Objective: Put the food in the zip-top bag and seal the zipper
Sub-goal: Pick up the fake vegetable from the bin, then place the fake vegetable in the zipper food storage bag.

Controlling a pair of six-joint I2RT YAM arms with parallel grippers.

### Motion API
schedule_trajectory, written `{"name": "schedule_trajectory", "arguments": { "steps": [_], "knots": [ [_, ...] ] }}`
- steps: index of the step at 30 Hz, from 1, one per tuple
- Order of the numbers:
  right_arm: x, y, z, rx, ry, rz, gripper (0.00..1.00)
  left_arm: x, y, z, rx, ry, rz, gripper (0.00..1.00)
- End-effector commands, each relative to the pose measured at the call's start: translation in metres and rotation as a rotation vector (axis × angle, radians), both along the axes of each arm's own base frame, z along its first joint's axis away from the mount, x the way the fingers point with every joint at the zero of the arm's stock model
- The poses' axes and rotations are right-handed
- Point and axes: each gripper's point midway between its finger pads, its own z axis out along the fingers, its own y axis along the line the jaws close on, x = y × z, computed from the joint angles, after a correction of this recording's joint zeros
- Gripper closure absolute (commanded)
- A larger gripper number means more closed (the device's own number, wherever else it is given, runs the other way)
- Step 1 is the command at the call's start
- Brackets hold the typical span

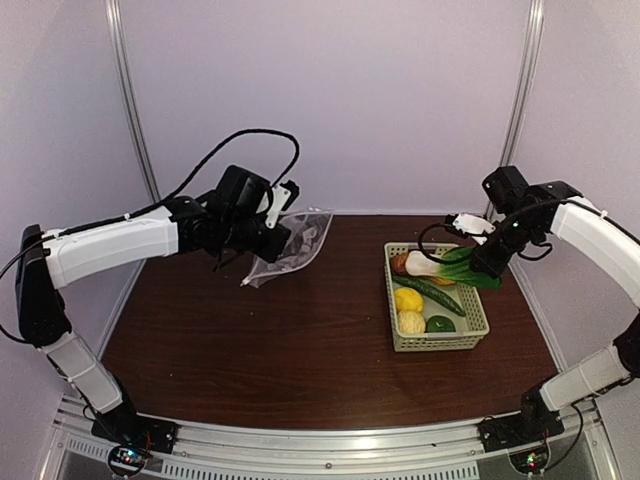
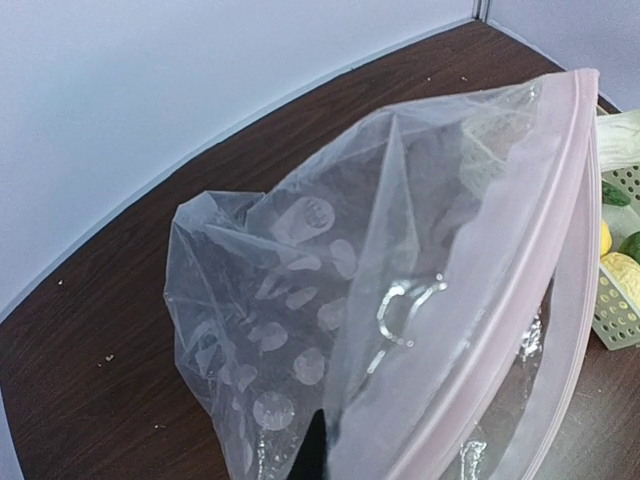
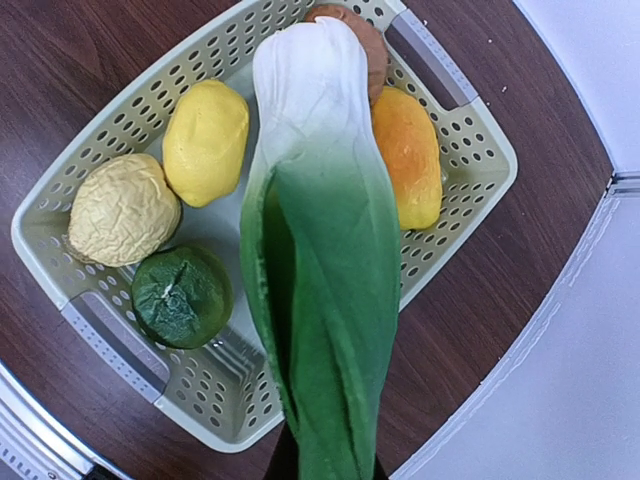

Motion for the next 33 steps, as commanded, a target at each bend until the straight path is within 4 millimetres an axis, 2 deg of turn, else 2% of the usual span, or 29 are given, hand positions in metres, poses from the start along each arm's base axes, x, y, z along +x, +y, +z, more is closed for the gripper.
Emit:
{"name": "schedule_trajectory", "arguments": {
  "steps": [1,8,12,19,25,31,33],
  "knots": [
    [-0.016,0.002,0.029,0.057,-0.046,0.021,1.00,0.014,-0.017,0.005,-0.058,-0.013,-0.002,1.00],
    [-0.035,0.021,0.059,0.211,-0.092,0.074,1.00,0.036,-0.008,-0.002,-0.006,-0.001,0.146,1.00],
    [-0.051,0.048,0.080,0.364,-0.036,0.152,1.00,0.041,-0.023,-0.007,-0.057,0.034,0.145,1.00],
    [-0.048,0.090,0.100,0.608,0.057,0.211,1.00,0.048,-0.047,-0.021,-0.126,0.083,0.177,1.00],
    [-0.047,0.114,0.106,0.727,0.156,0.246,1.00,0.046,-0.070,-0.010,-0.184,0.087,0.144,1.00],
    [-0.037,0.124,0.087,0.739,0.265,0.211,1.00,0.034,-0.088,-0.001,-0.230,0.107,0.106,1.00],
    [-0.027,0.125,0.084,0.745,0.267,0.160,1.00,0.028,-0.095,0.000,-0.244,0.122,0.083,1.00]
  ]
}}
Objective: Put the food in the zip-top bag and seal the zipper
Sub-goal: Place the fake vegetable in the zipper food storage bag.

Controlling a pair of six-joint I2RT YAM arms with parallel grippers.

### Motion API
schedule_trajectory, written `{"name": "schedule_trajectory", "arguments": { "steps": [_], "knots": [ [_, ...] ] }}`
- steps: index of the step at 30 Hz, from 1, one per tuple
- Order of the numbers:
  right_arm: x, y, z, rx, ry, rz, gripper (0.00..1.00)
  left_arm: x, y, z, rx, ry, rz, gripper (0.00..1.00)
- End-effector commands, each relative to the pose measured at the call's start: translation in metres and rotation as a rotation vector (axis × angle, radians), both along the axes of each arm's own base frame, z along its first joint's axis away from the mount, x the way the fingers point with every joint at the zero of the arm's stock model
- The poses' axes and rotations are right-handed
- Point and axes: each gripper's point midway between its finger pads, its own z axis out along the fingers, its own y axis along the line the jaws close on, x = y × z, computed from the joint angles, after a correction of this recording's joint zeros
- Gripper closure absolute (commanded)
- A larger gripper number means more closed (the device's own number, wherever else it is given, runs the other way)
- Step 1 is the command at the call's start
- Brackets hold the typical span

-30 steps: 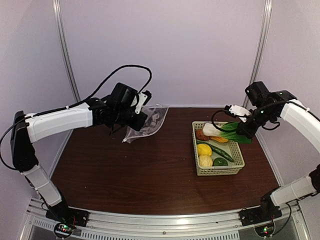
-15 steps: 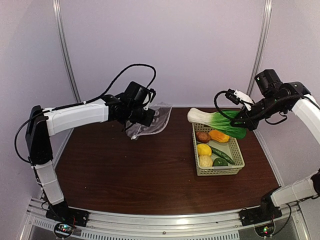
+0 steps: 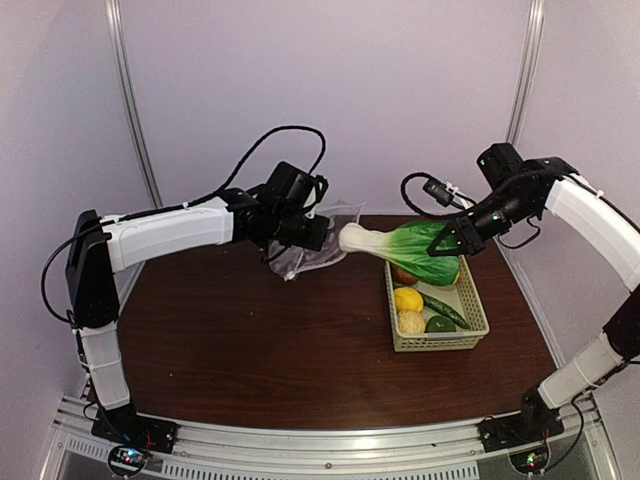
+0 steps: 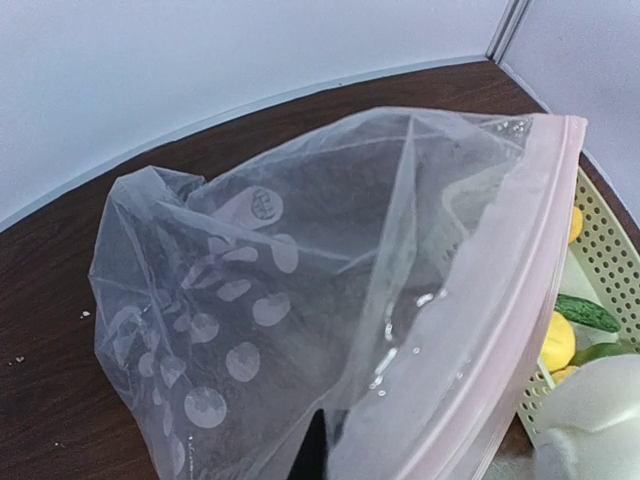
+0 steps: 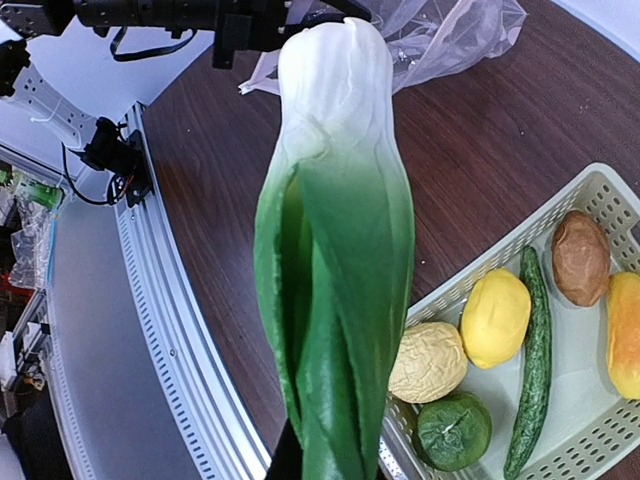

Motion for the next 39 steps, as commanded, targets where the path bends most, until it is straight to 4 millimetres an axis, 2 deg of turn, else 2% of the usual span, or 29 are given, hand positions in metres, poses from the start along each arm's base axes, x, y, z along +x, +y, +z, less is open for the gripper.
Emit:
{"name": "schedule_trajectory", "arguments": {
  "steps": [1,6,10,15,20,25,28,31,39],
  "knots": [
    [0.017,0.009,0.009,0.052,0.018,-0.064,1.00,-0.010,-0.023,0.018,-0.084,0.003,-0.044,1.00],
    [0.043,0.011,0.014,0.038,0.000,-0.126,1.00,-0.018,-0.030,0.019,-0.090,0.011,-0.062,1.00],
    [0.062,0.008,0.000,-0.015,0.020,-0.179,1.00,-0.023,-0.033,0.020,-0.093,0.011,-0.067,1.00],
    [0.070,-0.001,-0.020,-0.087,0.033,-0.238,1.00,-0.027,-0.034,0.023,-0.093,0.001,-0.053,1.00],
    [0.069,-0.011,-0.034,-0.154,0.036,-0.260,1.00,-0.024,-0.028,0.025,-0.076,-0.023,-0.007,1.00],
    [0.052,0.006,-0.032,-0.114,0.059,-0.180,1.00,-0.026,-0.038,0.016,-0.078,-0.006,-0.040,1.00],
    [0.039,0.026,-0.023,-0.103,0.045,-0.113,1.00,-0.028,-0.048,0.012,-0.078,-0.005,-0.067,1.00],
    [0.034,0.041,-0.015,-0.070,0.048,-0.082,1.00,-0.033,-0.058,0.011,-0.068,-0.015,-0.095,1.00],
    [0.055,0.063,-0.012,0.004,0.139,-0.142,1.00,-0.042,-0.074,0.011,-0.071,-0.014,-0.149,1.00]
  ]
}}
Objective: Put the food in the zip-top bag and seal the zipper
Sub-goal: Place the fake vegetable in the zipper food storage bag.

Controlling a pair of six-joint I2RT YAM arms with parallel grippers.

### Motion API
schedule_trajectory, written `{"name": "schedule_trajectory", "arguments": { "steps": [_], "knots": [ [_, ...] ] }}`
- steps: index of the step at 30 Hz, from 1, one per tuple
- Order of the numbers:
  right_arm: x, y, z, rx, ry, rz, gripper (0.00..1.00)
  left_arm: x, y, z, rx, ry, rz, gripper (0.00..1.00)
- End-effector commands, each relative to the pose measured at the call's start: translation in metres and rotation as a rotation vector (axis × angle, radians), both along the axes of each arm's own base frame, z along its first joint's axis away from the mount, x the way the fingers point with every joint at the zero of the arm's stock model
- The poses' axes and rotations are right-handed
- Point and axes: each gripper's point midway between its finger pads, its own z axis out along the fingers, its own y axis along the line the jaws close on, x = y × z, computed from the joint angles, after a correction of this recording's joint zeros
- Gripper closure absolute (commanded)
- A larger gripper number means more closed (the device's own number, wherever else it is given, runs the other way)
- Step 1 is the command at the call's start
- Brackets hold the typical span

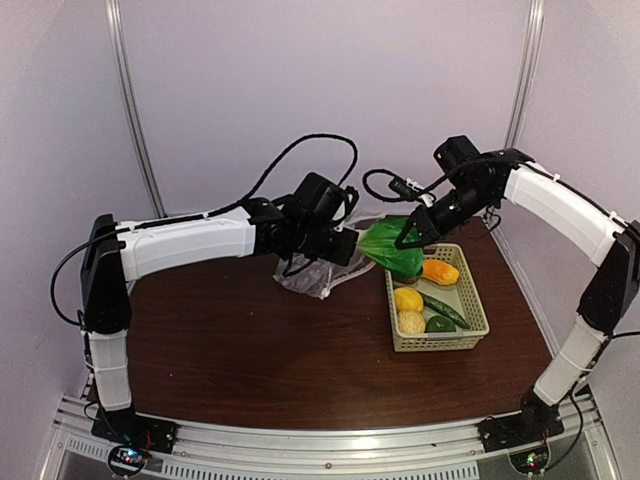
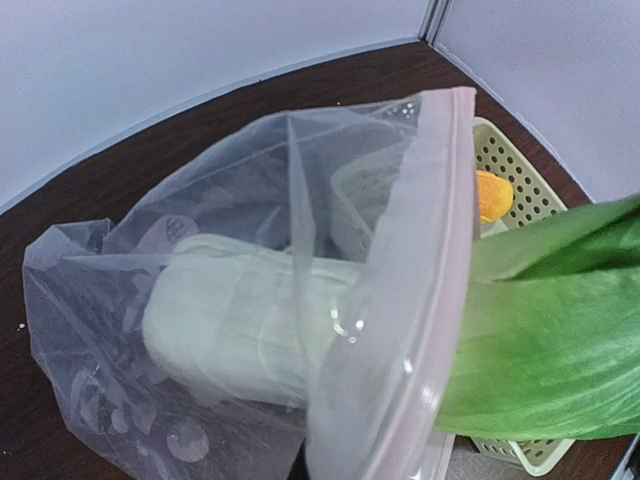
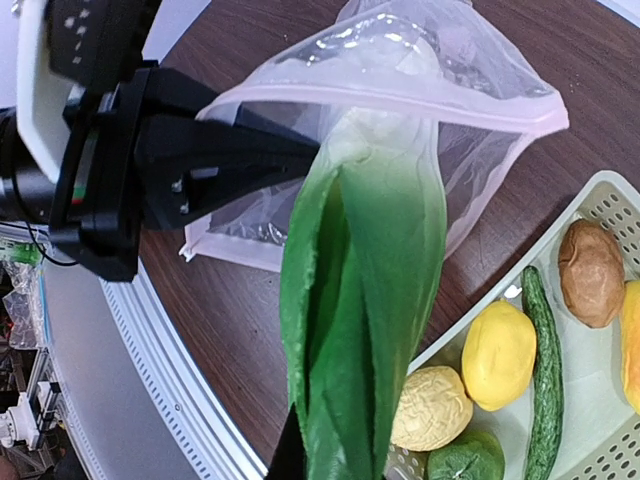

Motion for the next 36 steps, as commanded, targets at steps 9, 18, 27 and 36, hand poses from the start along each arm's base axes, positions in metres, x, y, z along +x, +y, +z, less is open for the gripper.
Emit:
{"name": "schedule_trajectory", "arguments": {
  "steps": [9,18,27,36],
  "knots": [
    [0.038,0.044,0.016,0.233,0.111,-0.106,1.00,-0.014,-0.032,0.039,-0.211,-0.016,-0.067,1.00],
    [0.050,0.071,0.013,0.340,0.147,-0.187,1.00,-0.020,-0.041,0.071,-0.420,0.001,-0.059,1.00],
    [0.035,0.088,-0.013,0.278,0.136,-0.162,0.99,-0.023,-0.038,0.094,-0.608,0.034,-0.015,1.00],
    [0.023,0.098,-0.002,0.292,0.098,-0.117,0.59,-0.023,-0.030,0.096,-0.709,0.047,0.034,1.00]
  ]
}}
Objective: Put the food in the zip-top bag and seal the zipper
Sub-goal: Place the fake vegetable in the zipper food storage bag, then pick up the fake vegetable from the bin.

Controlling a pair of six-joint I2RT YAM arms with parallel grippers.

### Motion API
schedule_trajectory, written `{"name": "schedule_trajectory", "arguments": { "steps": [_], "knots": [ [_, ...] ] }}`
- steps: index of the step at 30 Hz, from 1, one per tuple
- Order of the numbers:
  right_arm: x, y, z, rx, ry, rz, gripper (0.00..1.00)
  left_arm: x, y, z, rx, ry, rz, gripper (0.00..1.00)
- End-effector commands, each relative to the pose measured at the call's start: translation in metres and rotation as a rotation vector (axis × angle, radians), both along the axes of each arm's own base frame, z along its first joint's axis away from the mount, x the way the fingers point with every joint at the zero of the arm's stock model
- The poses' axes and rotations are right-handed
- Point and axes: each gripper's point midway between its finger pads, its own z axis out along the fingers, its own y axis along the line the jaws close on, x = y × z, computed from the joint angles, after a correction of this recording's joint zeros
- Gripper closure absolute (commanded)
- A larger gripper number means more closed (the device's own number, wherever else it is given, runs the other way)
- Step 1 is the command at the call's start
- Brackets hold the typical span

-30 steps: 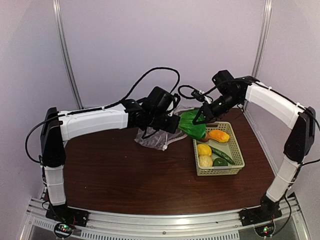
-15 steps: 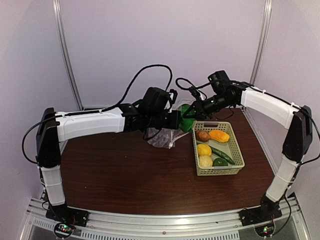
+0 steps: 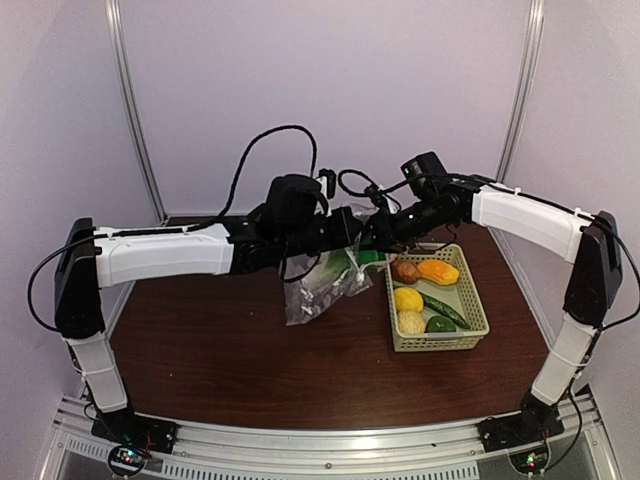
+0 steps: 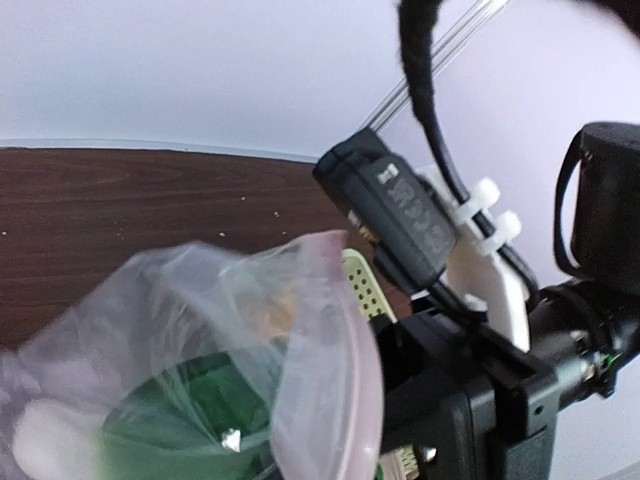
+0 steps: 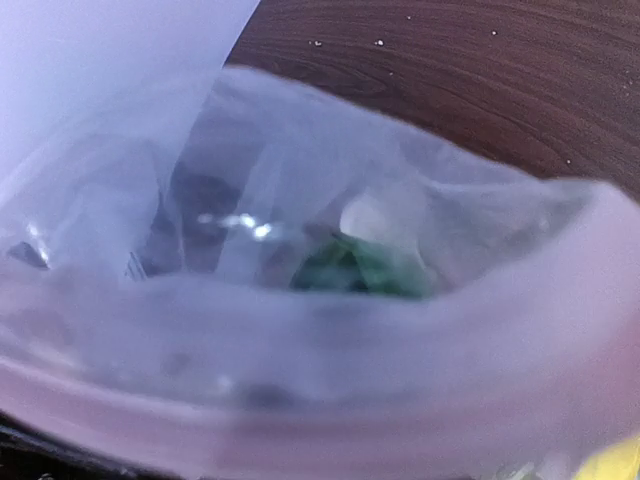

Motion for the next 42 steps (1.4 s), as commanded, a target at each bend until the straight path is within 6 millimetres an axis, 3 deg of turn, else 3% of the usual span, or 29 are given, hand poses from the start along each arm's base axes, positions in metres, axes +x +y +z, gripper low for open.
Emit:
{"name": "schedule_trajectory", "arguments": {
  "steps": [1,5,13,15,17,19,22,25,28,29,34,37,42],
  "knots": [
    [-0.014,0.020,0.032,0.080,-0.085,0.093,0.53,-0.003,-0.007,0.034,-0.143,-0.041,-0.007,1.00],
    [-0.022,0.005,0.057,0.054,-0.179,0.122,0.32,0.003,0.012,0.023,-0.087,-0.041,0.051,1.00],
    [-0.048,-0.036,0.145,0.124,-0.421,0.161,0.22,0.014,0.034,-0.020,0.110,-0.017,0.028,1.00],
    [-0.047,-0.048,0.158,0.095,-0.488,0.148,0.21,0.019,0.037,-0.010,0.189,-0.047,-0.035,1.00],
    [-0.038,-0.066,0.157,0.023,-0.544,0.106,0.20,0.036,0.058,0.014,0.376,-0.134,0.015,1.00],
    [-0.028,-0.087,0.143,-0.086,-0.602,0.096,0.20,0.049,0.093,0.017,0.604,-0.178,0.126,1.00],
    [-0.008,-0.121,0.118,-0.164,-0.593,0.041,0.17,0.029,0.082,-0.029,0.780,-0.142,-0.121,1.00],
    [0.008,-0.151,0.089,-0.270,-0.569,-0.004,0.17,0.024,0.111,-0.024,0.992,-0.145,-0.073,1.00],
    [0.027,-0.179,0.043,-0.464,-0.540,-0.069,0.18,0.012,0.117,-0.057,1.088,-0.097,-0.192,1.00],
    [0.031,-0.184,0.029,-0.501,-0.520,-0.080,0.18,0.013,0.119,-0.058,1.130,-0.068,-0.190,1.00],
    [0.027,-0.187,-0.019,-0.552,-0.417,-0.023,0.21,0.028,0.145,-0.063,1.282,-0.060,-0.056,1.00],
    [0.018,-0.182,-0.038,-0.550,-0.373,0.057,0.21,0.022,0.137,-0.076,1.242,-0.030,-0.104,1.00],
    [0.004,-0.169,-0.076,-0.502,-0.262,0.171,0.25,0.022,0.119,-0.077,1.133,-0.079,-0.140,1.00]
  ]
}}
